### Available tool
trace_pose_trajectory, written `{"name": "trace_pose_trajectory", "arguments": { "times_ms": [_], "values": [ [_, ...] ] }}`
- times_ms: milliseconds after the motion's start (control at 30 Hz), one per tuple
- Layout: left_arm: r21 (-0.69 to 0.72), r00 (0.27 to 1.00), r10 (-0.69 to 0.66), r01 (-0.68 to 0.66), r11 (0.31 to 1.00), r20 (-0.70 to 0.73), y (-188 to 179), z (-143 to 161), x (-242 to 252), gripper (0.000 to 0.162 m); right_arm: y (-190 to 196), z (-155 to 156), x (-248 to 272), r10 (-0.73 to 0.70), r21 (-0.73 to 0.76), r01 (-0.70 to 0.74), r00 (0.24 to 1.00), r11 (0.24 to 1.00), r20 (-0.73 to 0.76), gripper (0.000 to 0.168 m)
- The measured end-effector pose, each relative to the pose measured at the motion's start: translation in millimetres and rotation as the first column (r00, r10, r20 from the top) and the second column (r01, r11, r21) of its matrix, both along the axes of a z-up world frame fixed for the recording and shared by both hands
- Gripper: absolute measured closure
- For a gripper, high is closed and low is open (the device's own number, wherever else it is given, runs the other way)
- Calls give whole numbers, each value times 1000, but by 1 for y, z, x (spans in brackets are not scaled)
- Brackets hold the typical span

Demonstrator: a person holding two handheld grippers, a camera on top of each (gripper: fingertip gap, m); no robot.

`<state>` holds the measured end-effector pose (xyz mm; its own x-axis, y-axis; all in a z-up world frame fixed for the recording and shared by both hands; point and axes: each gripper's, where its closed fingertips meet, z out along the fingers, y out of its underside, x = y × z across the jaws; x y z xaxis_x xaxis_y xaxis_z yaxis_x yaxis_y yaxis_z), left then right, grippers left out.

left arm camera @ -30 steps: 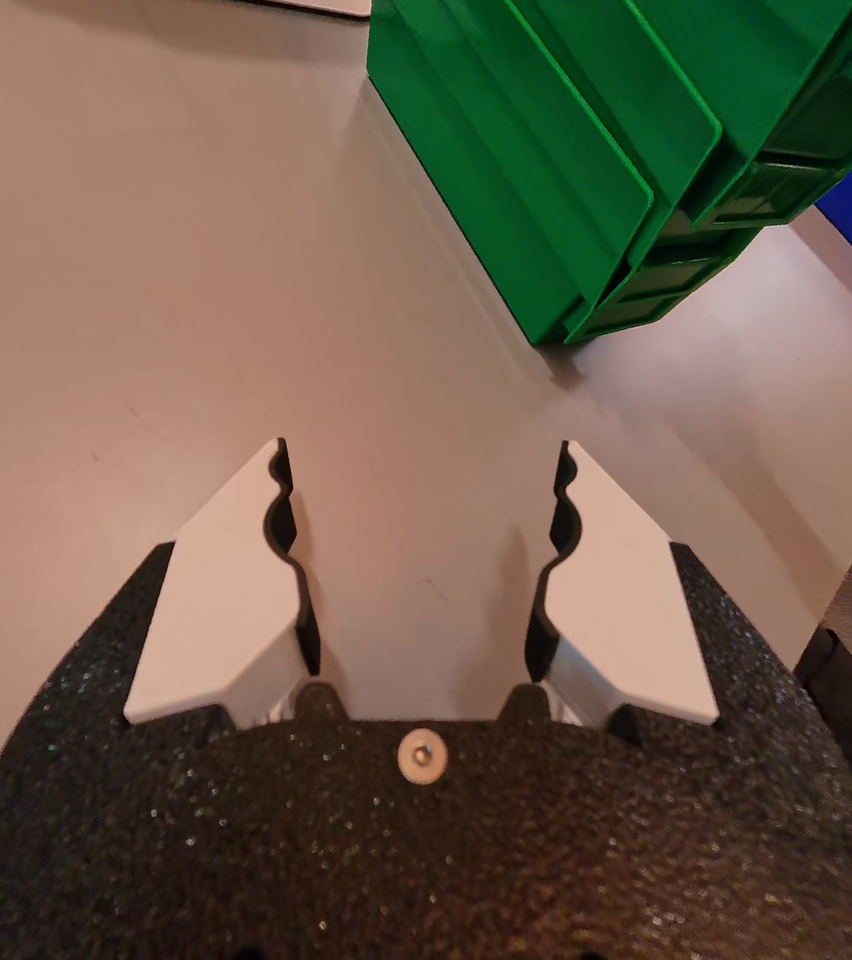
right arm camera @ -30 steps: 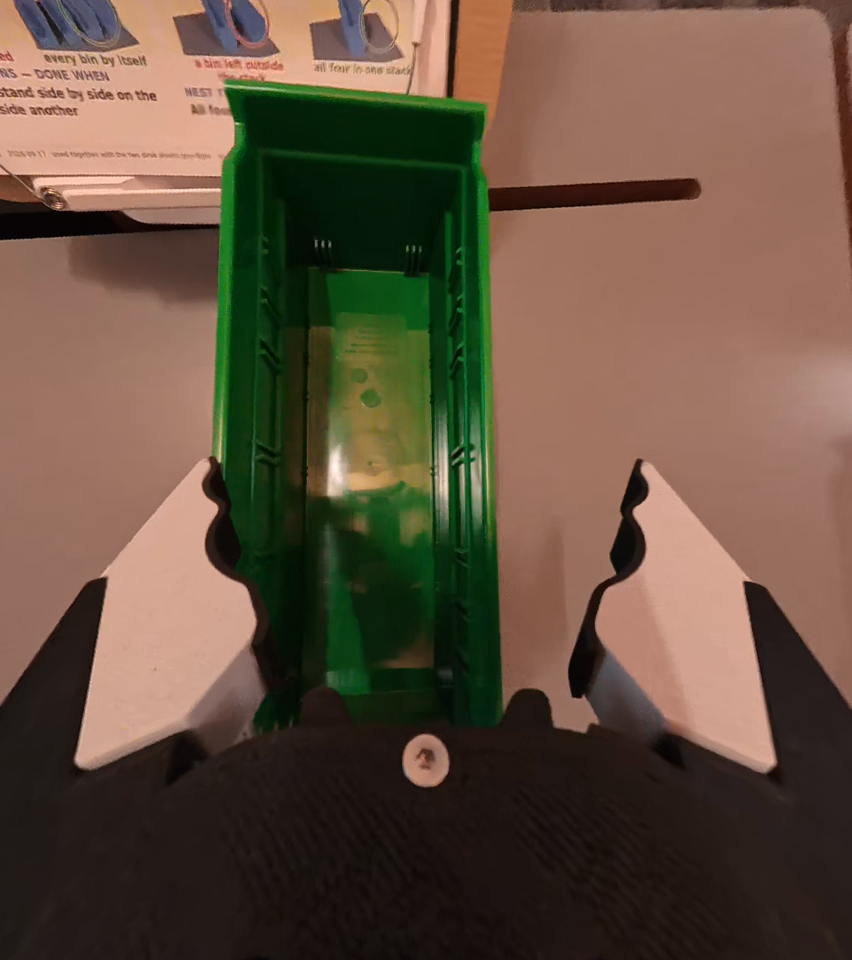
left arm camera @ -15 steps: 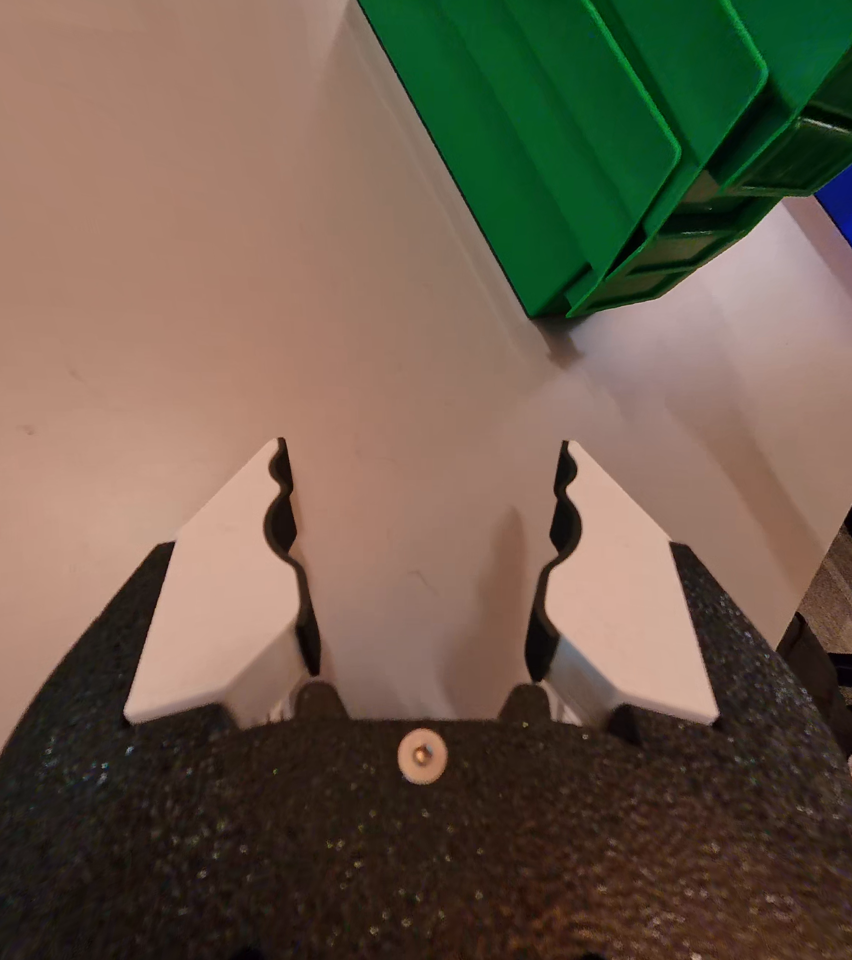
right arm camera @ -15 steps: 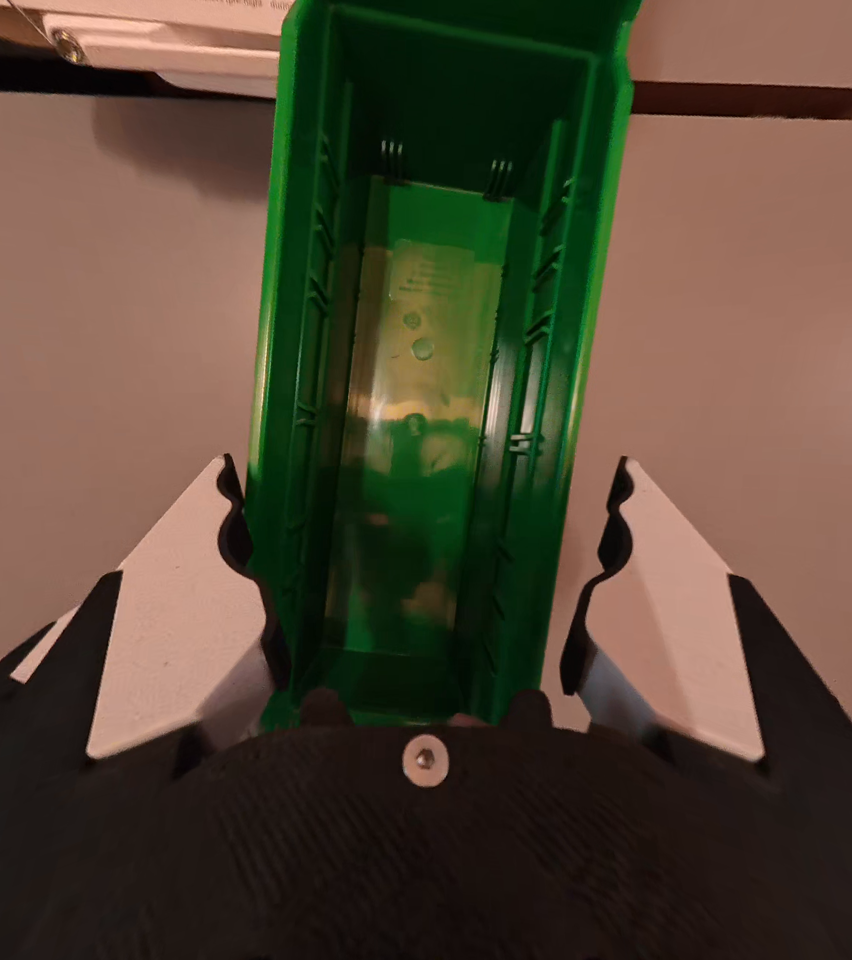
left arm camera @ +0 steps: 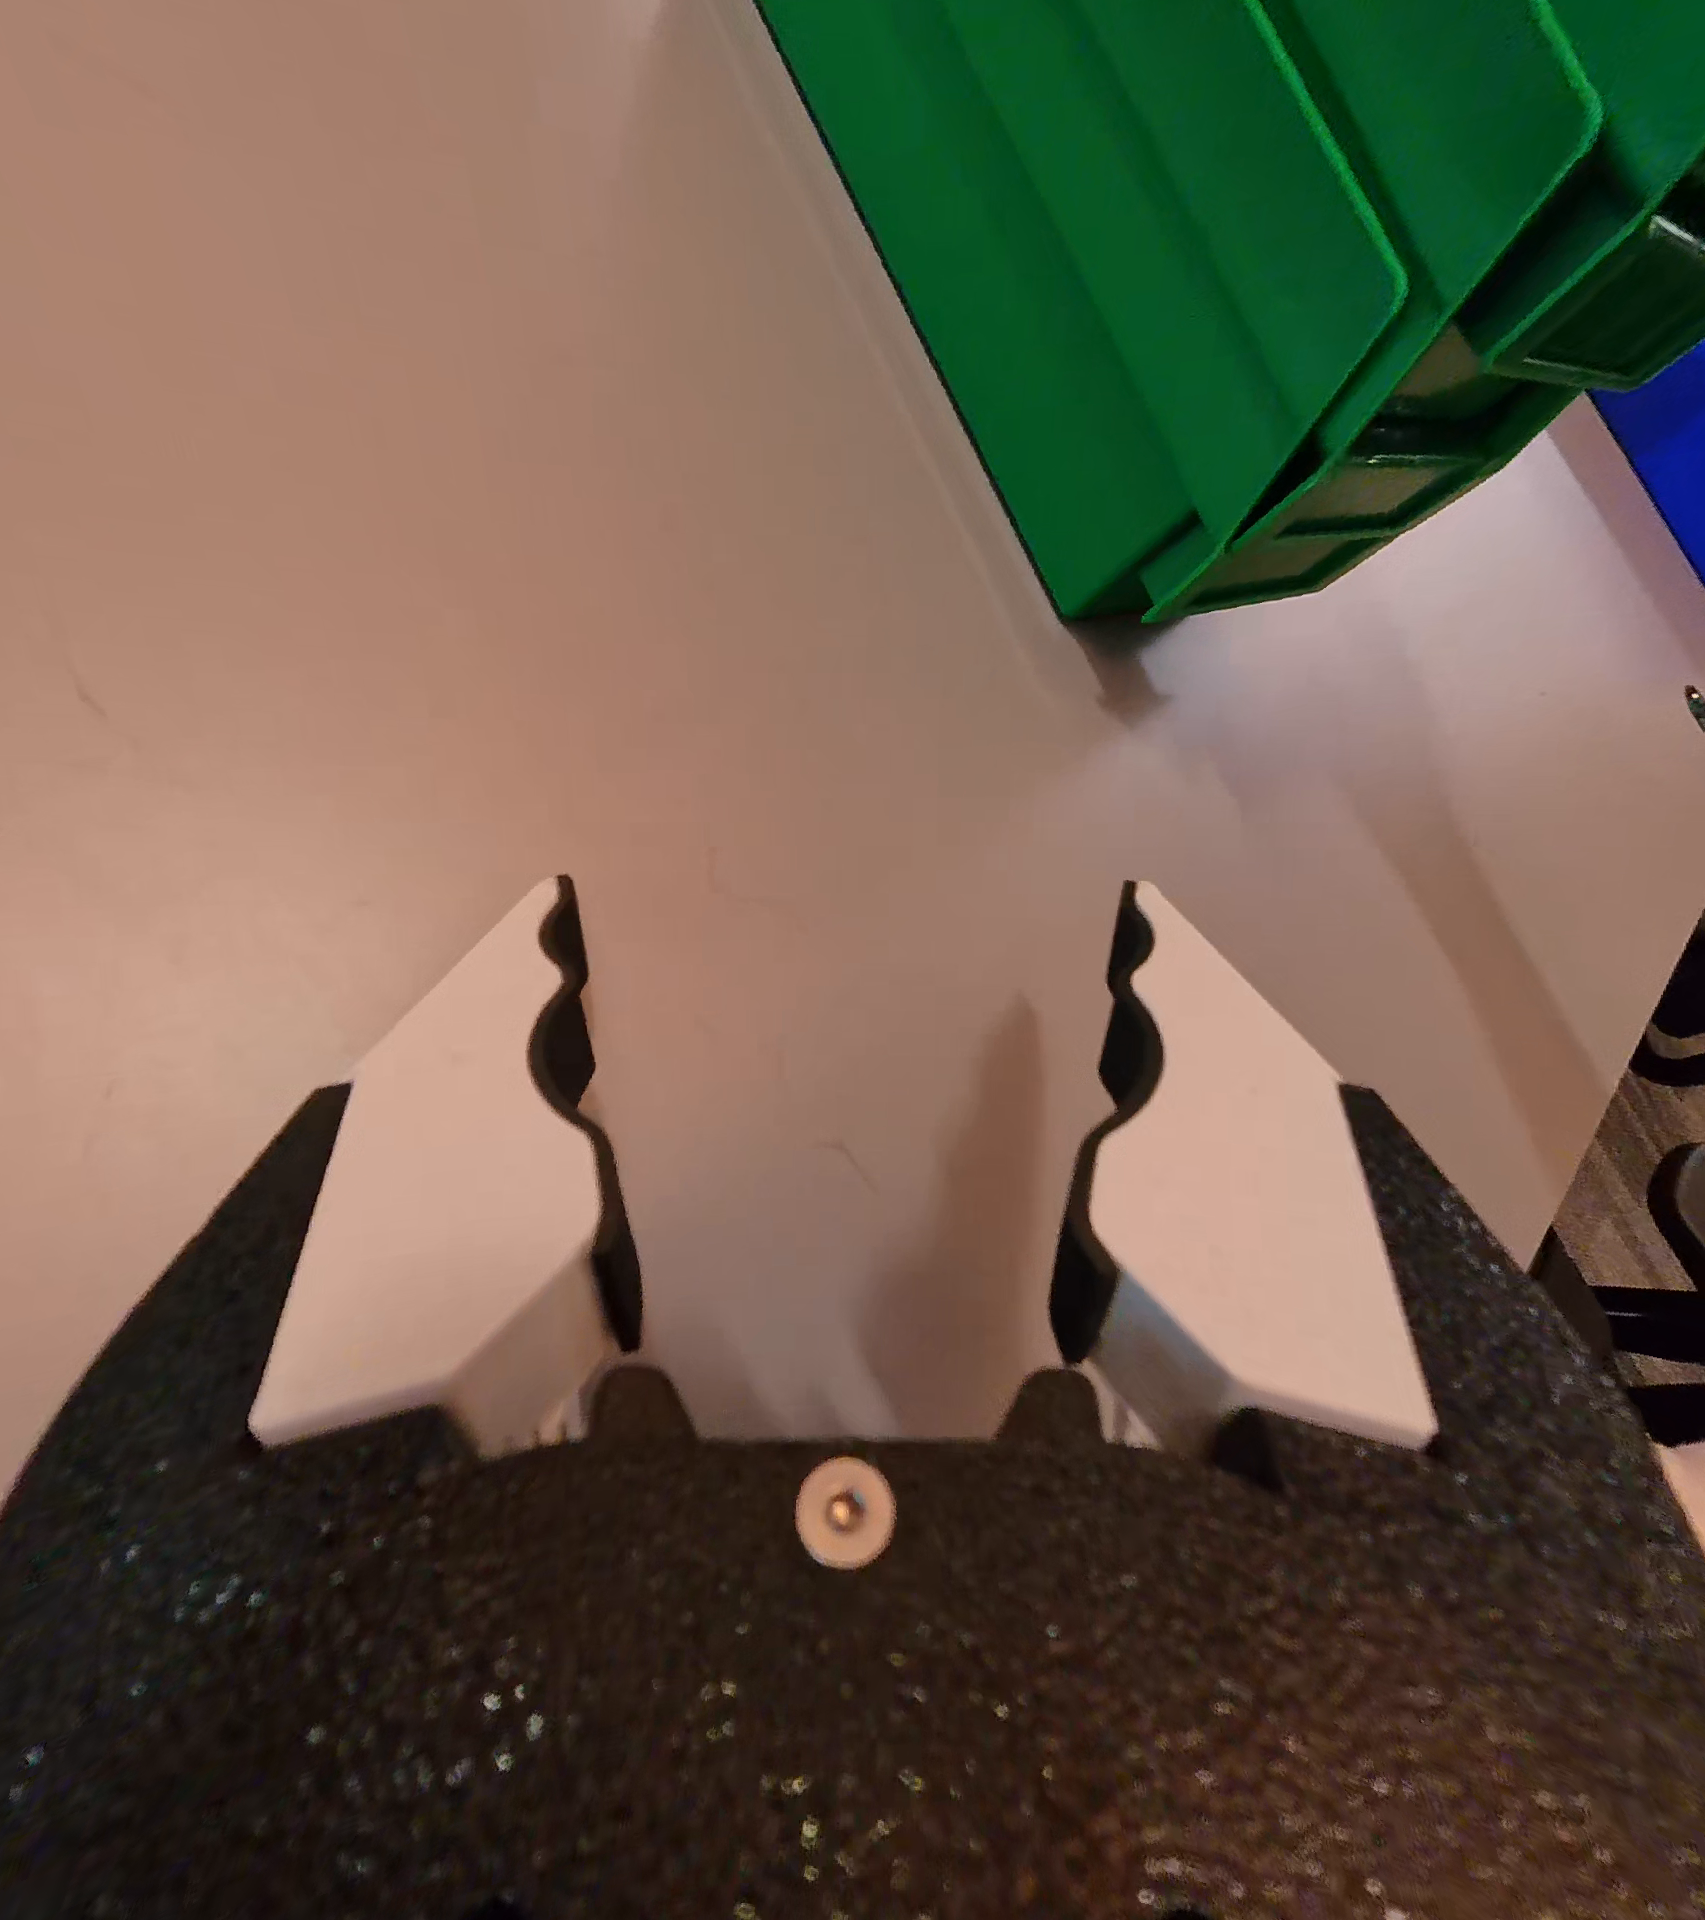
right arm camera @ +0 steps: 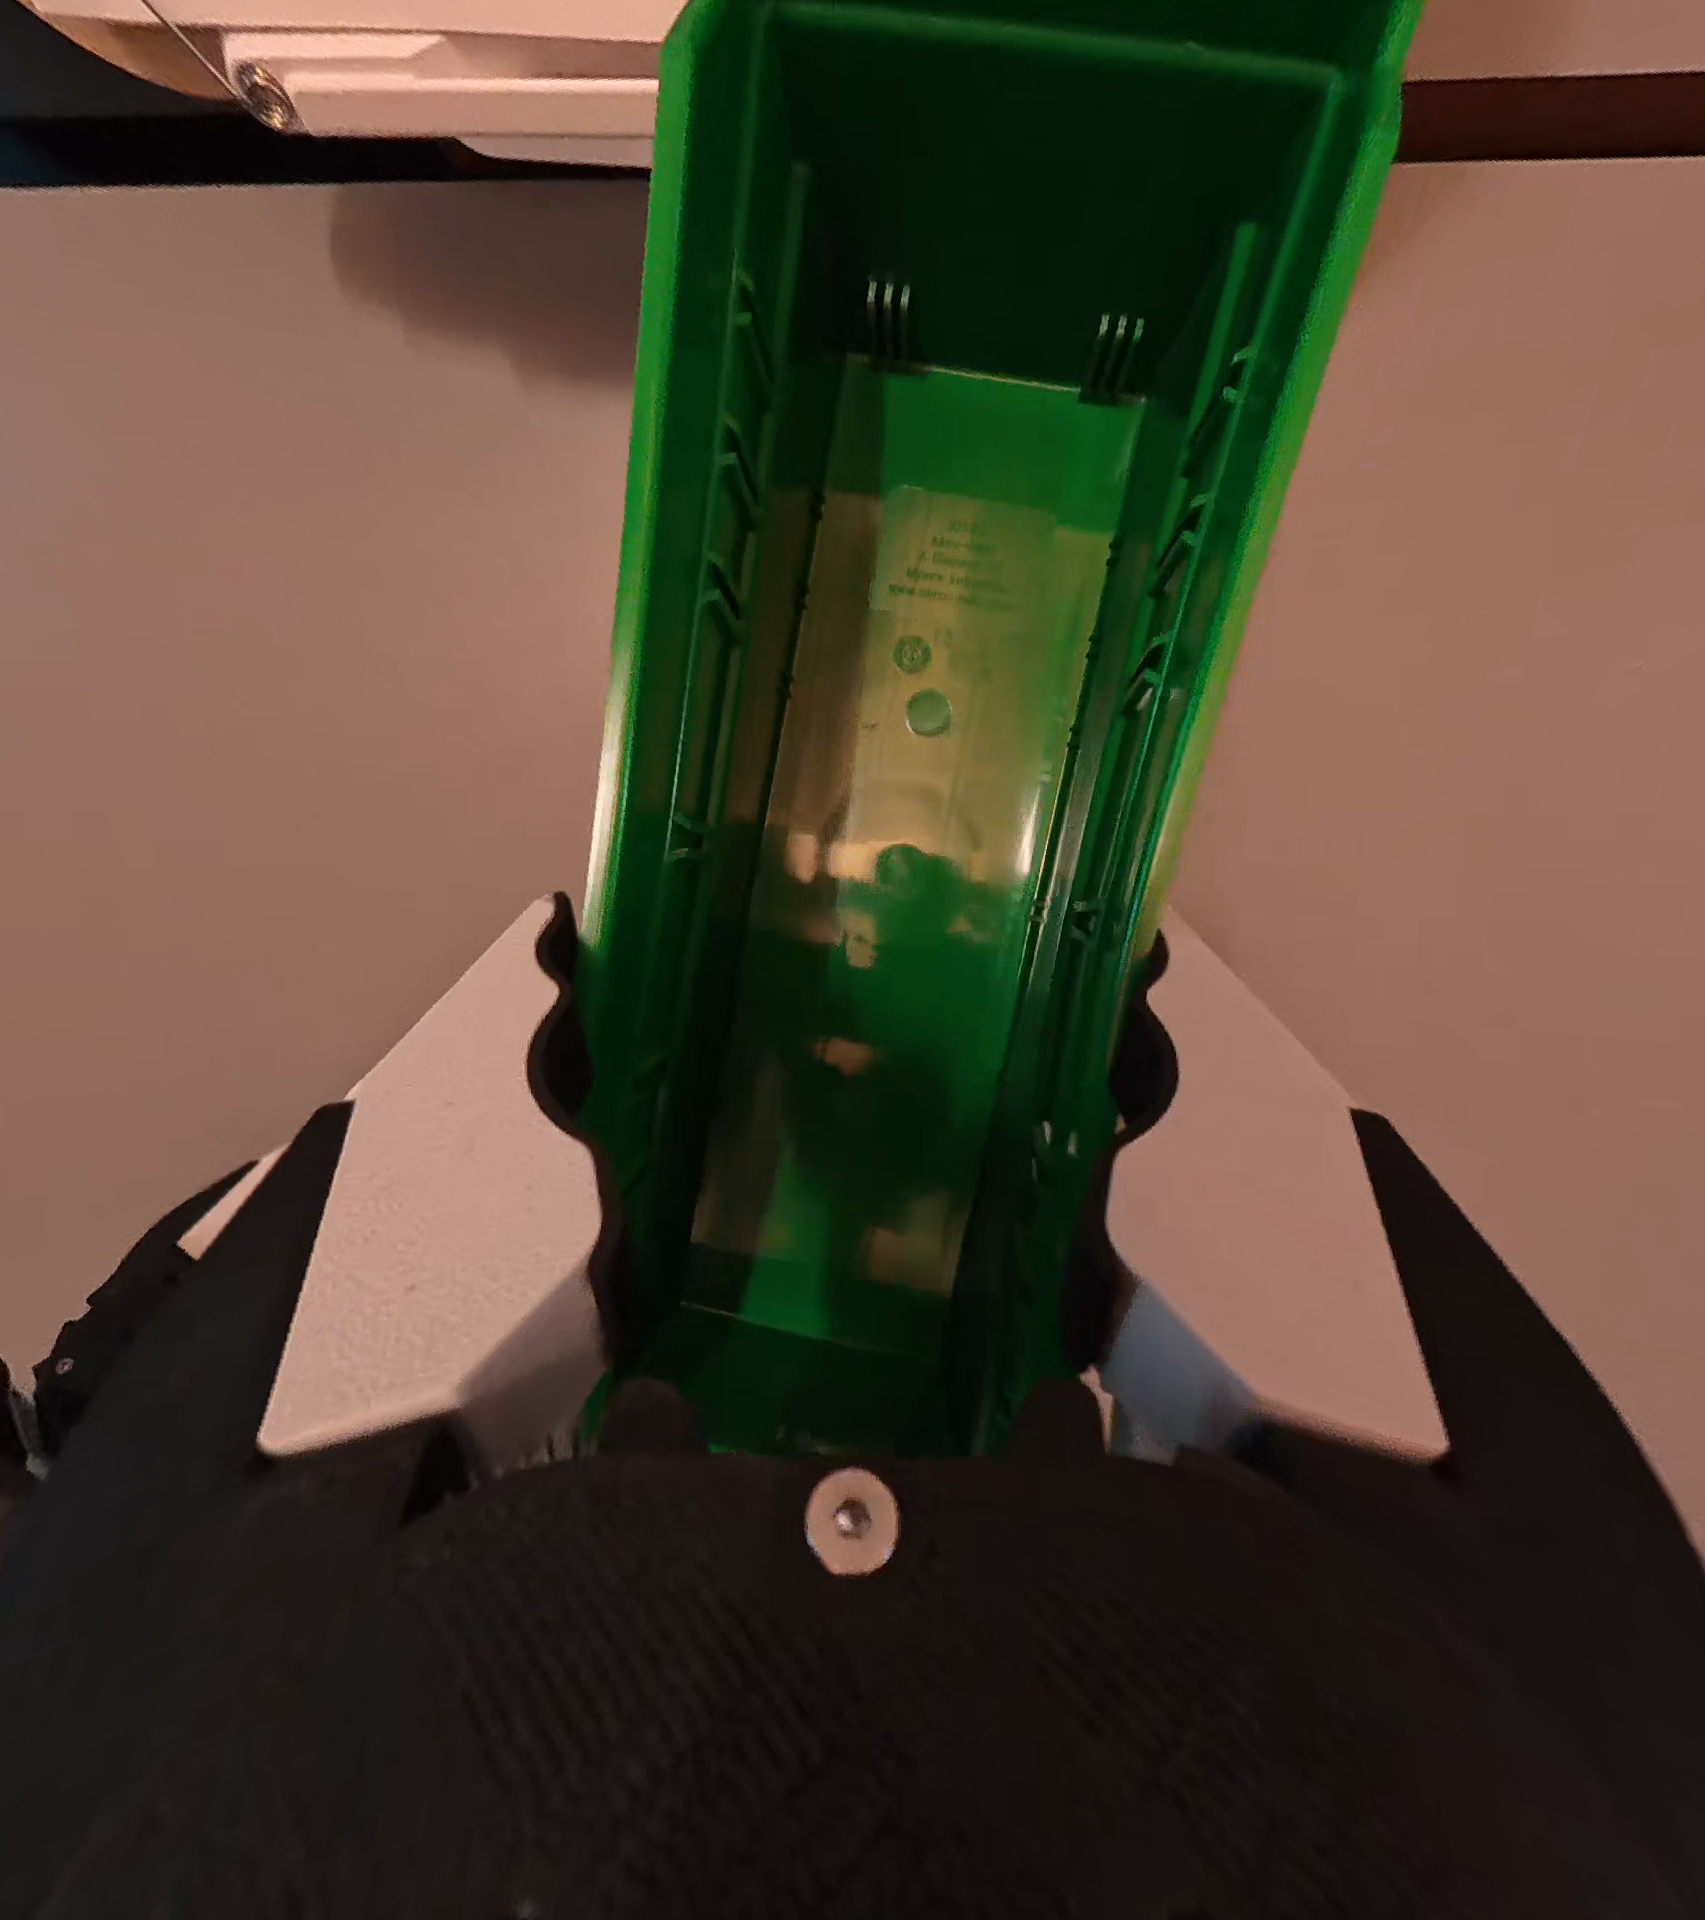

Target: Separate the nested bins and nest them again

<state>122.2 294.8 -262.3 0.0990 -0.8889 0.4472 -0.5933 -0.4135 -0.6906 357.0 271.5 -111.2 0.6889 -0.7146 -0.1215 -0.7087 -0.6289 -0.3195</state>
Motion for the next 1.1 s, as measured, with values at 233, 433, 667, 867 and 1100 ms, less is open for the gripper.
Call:
{"name": "trace_pose_trajectory", "arguments": {
  "times_ms": [233,433,667,867,1100],
  "values": [
    [3,1000,-8,8,1000,11,-3,5,0,63,4,3,6,-33,88,28,998,996,56,67],
    [-3,1000,-15,15,1000,12,-6,5,1,63,10,12,14,-55,149,31,985,988,163,64],
    [-6,1000,-27,27,1000,-1,-10,2,2,63,6,-5,13,-52,125,32,986,992,158,52],
    [-12,1000,-24,24,1000,-4,-9,0,2,63,0,-9,11,-44,60,36,989,998,143,32],
    [-42,1000,-17,18,999,7,-8,1,2,63,-11,-14,-1,-57,-36,60,995,998,76,15]
  ]
}}
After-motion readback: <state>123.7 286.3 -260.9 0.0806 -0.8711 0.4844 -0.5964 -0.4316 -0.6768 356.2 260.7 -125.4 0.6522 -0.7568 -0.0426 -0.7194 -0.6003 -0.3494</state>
